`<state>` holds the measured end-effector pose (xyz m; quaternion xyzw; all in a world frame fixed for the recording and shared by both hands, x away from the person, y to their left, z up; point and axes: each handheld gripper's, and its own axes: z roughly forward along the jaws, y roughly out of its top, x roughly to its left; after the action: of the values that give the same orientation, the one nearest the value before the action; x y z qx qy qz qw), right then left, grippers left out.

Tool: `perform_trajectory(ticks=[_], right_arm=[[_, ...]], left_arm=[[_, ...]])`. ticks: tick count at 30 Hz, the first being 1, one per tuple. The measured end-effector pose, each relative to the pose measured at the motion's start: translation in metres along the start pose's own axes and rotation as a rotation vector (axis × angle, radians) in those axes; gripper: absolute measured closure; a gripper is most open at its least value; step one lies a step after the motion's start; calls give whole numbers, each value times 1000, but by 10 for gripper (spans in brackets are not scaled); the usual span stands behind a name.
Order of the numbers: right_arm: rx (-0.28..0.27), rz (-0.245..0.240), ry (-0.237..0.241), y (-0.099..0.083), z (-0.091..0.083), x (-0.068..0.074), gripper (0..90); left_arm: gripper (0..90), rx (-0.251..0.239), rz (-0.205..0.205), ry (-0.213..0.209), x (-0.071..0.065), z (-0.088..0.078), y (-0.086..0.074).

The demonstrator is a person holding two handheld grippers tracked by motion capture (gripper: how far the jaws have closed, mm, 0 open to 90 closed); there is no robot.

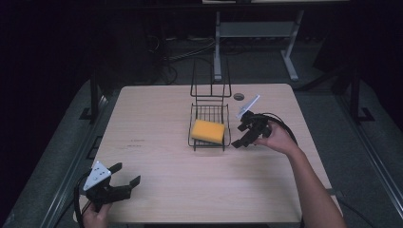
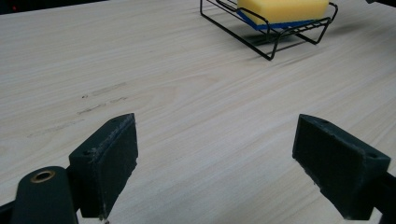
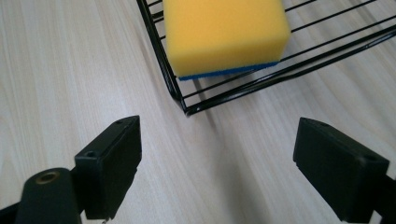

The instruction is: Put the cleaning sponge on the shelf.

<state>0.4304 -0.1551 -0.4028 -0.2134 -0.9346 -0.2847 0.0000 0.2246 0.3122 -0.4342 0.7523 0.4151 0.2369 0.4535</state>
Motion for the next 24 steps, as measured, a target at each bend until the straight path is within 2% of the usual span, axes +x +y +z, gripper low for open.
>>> perform_trajectory(ticks=[24], right_arm=[[-6,39,1,-38,-3,9,150]], left_arm=[[135,4,5,-3,-1,1,0]])
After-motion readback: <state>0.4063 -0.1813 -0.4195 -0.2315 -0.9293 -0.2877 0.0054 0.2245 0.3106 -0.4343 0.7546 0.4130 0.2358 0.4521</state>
